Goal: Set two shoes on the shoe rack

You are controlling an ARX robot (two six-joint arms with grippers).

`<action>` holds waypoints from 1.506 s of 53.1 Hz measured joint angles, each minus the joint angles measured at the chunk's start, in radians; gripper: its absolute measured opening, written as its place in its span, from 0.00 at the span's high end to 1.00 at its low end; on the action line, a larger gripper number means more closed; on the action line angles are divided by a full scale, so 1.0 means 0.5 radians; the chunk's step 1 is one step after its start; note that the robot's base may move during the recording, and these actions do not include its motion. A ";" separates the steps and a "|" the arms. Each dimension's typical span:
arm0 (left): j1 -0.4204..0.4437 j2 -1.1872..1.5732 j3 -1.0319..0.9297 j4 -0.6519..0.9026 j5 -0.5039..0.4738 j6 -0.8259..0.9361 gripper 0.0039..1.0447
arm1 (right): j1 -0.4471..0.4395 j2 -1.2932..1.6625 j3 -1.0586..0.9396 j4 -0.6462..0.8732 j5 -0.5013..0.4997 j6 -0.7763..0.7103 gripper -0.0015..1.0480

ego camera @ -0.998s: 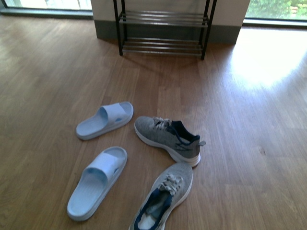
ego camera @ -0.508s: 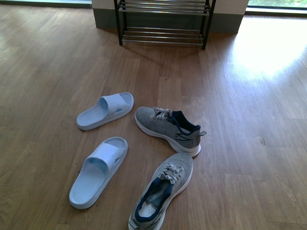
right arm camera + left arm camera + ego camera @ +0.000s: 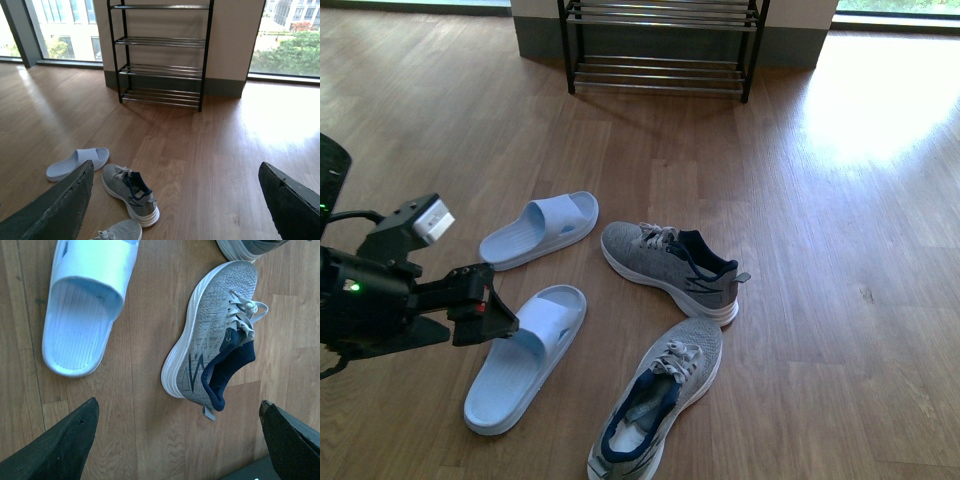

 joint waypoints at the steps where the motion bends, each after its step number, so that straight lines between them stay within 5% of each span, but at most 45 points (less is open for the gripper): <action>1: -0.002 0.042 0.037 -0.008 0.019 0.027 0.09 | 0.000 0.000 0.000 0.000 0.000 0.000 0.09; 35: -0.228 1.062 1.058 -0.369 0.920 0.405 0.09 | 0.000 0.000 0.000 0.000 0.000 0.000 0.09; 52: -0.333 1.398 1.408 -0.796 0.808 0.684 0.09 | 0.000 0.000 0.000 0.000 0.000 0.000 0.09; 80: -0.364 1.646 1.727 -0.846 0.864 0.761 0.09 | 0.000 0.000 0.000 0.000 0.000 -0.001 0.09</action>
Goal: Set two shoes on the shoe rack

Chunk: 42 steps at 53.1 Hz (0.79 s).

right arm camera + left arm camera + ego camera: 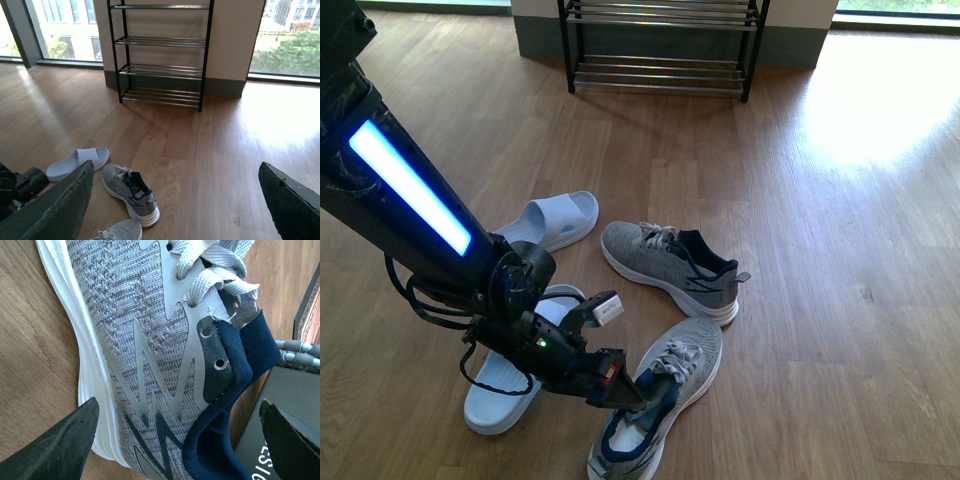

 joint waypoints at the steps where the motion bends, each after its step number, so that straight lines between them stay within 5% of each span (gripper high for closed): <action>1: -0.002 0.008 0.009 0.000 0.007 0.002 0.09 | 0.000 0.000 0.000 0.000 0.000 0.000 0.09; 19: -0.059 0.232 0.295 -0.111 -0.101 0.098 0.09 | 0.000 0.000 0.000 0.000 0.000 0.001 0.09; 28: -0.079 0.307 0.290 0.196 -0.344 0.069 0.09 | 0.000 0.000 0.000 0.000 0.000 0.001 0.09; 42: -0.112 0.314 0.218 0.603 -0.564 -0.050 0.55 | 0.000 0.000 0.000 0.000 0.000 0.000 0.09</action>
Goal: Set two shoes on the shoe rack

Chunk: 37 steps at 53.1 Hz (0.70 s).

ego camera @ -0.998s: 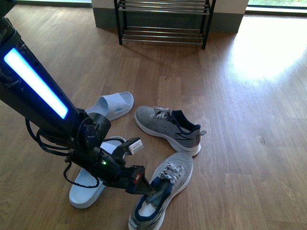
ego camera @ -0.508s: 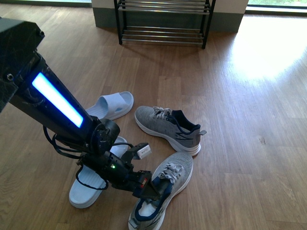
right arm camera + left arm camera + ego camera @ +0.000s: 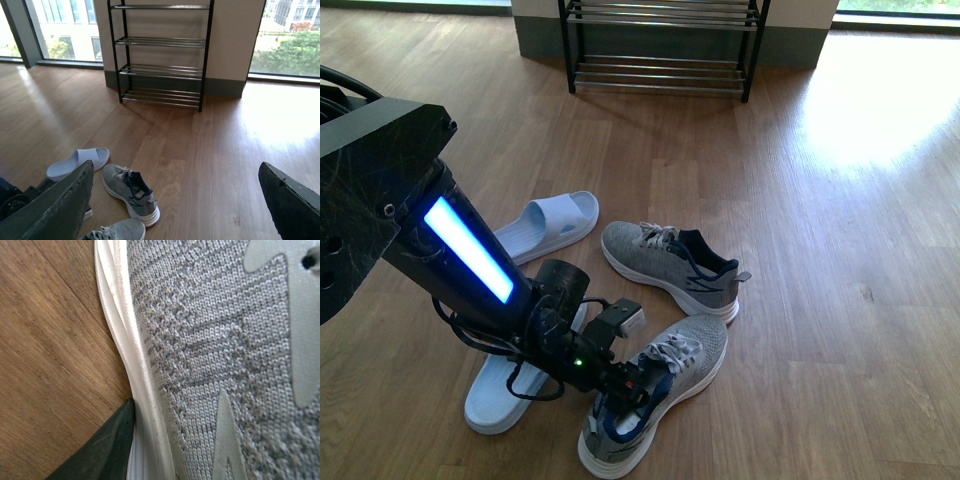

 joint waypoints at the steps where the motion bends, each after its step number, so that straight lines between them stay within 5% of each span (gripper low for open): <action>1: 0.000 0.000 -0.002 0.002 -0.002 -0.006 0.56 | 0.000 0.000 0.000 0.000 0.000 0.000 0.09; 21: 0.073 -0.359 -0.315 0.065 -0.486 -0.236 0.81 | 0.000 0.000 0.000 0.000 0.000 0.001 0.09; 37: 0.259 -1.457 -1.198 0.370 -0.682 -0.634 0.87 | 0.000 0.000 0.000 0.000 0.000 0.000 0.09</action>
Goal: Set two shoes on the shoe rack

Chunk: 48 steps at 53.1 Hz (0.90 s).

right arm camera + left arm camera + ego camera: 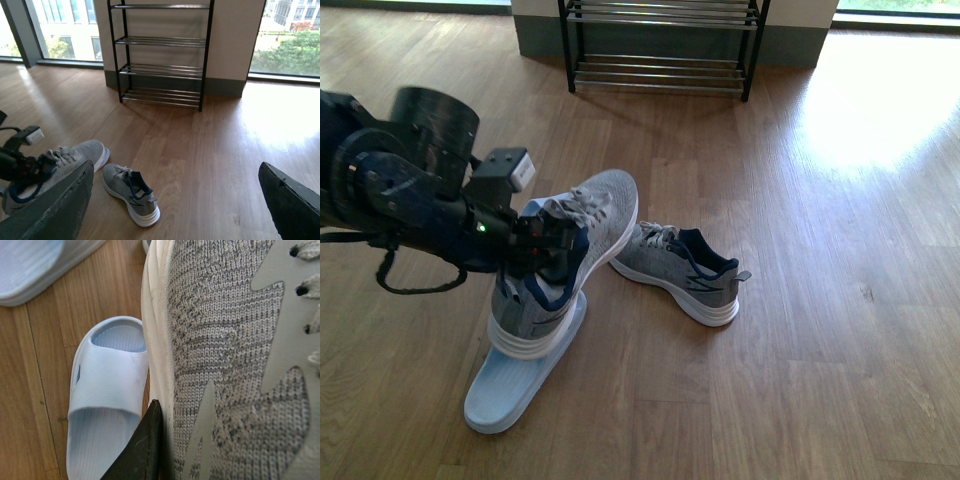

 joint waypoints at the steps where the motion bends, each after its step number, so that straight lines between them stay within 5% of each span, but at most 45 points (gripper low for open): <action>1: 0.002 -0.034 -0.030 0.007 -0.004 -0.002 0.87 | 0.000 0.000 0.000 0.000 0.000 0.001 0.09; 15: 0.158 -0.788 -0.743 0.144 -0.233 -0.009 0.87 | 0.000 0.000 0.000 0.000 0.000 0.000 0.09; 24: 0.303 -1.572 -1.347 0.089 -0.598 0.002 0.87 | 0.000 0.000 0.000 0.000 0.000 0.000 0.09; 48: 0.010 -3.163 -2.155 -0.214 -1.556 -0.121 0.87 | 0.000 0.000 0.000 0.000 0.000 0.000 0.09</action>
